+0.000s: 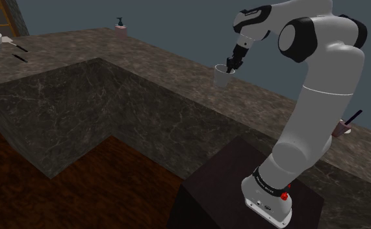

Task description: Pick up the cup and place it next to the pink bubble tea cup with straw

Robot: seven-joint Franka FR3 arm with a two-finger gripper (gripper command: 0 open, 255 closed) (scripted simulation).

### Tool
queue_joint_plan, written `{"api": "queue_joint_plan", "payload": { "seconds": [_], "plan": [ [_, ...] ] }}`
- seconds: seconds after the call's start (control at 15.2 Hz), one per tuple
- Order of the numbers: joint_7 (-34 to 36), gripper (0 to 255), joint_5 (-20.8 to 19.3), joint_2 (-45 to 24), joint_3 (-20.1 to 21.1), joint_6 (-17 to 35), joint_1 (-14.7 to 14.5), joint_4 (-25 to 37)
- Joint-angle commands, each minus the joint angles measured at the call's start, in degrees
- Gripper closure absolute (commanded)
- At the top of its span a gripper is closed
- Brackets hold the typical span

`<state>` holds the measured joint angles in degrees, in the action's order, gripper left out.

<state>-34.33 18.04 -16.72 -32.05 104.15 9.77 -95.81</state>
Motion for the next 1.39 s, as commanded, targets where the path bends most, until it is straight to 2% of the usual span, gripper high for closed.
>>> {"api": "queue_joint_plan", "payload": {
  "seconds": [0.0,1.32],
  "plan": [
    [0.22,255,-0.15,0.07,-0.1,-1.47,0.16,1.44],
    [2.73,255,-0.53,-0.15,-0.67,-16.71,1.88,17.17]
  ]
}}
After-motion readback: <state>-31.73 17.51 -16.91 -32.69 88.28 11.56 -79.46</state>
